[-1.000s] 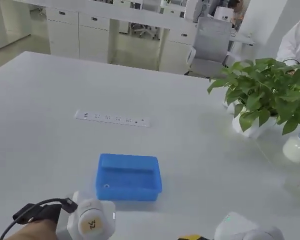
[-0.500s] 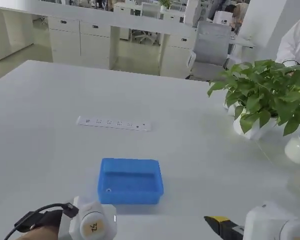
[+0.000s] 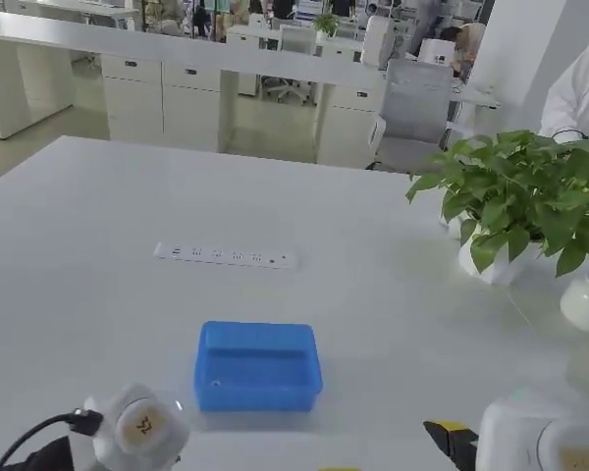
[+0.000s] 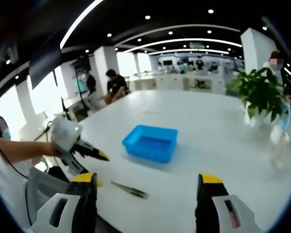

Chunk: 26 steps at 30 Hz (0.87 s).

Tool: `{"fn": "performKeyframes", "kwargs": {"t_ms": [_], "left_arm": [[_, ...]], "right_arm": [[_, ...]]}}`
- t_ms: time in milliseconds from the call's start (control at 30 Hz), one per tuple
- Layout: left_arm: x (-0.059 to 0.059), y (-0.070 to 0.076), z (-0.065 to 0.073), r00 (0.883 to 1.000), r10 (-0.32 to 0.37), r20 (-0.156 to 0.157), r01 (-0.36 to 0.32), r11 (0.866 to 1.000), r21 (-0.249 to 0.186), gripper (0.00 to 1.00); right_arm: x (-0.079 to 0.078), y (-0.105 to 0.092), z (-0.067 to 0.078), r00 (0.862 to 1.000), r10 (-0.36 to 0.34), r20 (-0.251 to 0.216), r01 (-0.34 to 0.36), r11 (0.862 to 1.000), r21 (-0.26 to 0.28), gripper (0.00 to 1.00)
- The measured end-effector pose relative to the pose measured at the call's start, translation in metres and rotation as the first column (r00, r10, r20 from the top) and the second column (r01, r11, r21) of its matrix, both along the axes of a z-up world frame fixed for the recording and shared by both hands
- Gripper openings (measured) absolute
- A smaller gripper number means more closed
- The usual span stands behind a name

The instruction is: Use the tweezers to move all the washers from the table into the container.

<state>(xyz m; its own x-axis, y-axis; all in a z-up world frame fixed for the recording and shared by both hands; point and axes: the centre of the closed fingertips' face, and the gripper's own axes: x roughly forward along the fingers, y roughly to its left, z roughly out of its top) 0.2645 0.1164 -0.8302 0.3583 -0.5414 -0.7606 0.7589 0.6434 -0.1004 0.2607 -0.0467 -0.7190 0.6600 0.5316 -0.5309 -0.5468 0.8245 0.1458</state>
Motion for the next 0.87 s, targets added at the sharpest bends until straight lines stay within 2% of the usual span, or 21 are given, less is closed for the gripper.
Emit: {"fn": "performKeyframes", "kwargs": {"t_ms": [100, 133, 167, 300, 367, 500, 533, 633, 767, 867], "left_arm": [[0.0, 0.006, 0.019, 0.995, 0.1, 0.021, -0.099, 0.994, -0.048, 0.81], [0.002, 0.008, 0.028, 0.989, 0.139, 0.044, -0.135, 0.988, -0.068, 0.85], [0.001, 0.009, 0.033, 0.986, 0.16, 0.046, -0.156, 0.985, -0.08, 0.88], [-0.003, 0.015, 0.053, 0.968, 0.244, 0.062, -0.234, 0.963, -0.13, 0.92], [-0.004, 0.019, 0.059, 0.96, 0.27, 0.075, -0.259, 0.957, -0.132, 0.97], [-0.001, 0.029, 0.074, 0.939, 0.319, 0.131, -0.304, 0.945, -0.121, 0.99], [0.0, 0.033, 0.079, 0.93, 0.338, 0.146, -0.322, 0.939, -0.12, 0.99], [0.001, 0.038, 0.082, 0.92, 0.36, 0.155, -0.345, 0.932, -0.112, 0.99], [0.0, 0.04, 0.083, 0.916, 0.372, 0.153, -0.357, 0.927, -0.118, 0.99], [-0.002, 0.039, 0.082, 0.918, 0.37, 0.141, -0.356, 0.927, -0.117, 0.99]], "right_arm": [[0.0, 0.002, -0.004, 1.0, 0.014, -0.011, -0.014, 1.0, 0.002, 0.84], [0.0, 0.003, -0.007, 1.0, 0.019, -0.017, -0.019, 1.0, -0.003, 0.85], [0.0, 0.003, -0.009, 0.999, 0.023, -0.024, -0.023, 1.0, -0.01, 0.86], [0.0, 0.005, -0.016, 0.999, 0.038, -0.035, -0.039, 0.998, -0.04, 0.88], [0.001, 0.005, -0.017, 0.998, 0.04, -0.039, -0.041, 0.998, -0.044, 0.89], [0.006, 0.005, -0.017, 0.998, 0.041, -0.04, -0.042, 0.998, -0.039, 0.89], [0.008, 0.005, -0.018, 0.998, 0.041, -0.043, -0.043, 0.998, -0.043, 0.89], [0.01, 0.005, -0.019, 0.998, 0.039, -0.047, -0.042, 0.998, -0.05, 0.89], [0.013, 0.003, -0.018, 0.998, 0.028, -0.05, -0.03, 0.999, -0.042, 0.88], [0.014, 0.002, -0.018, 0.998, 0.028, -0.053, -0.03, 0.999, -0.041, 0.88]]}}
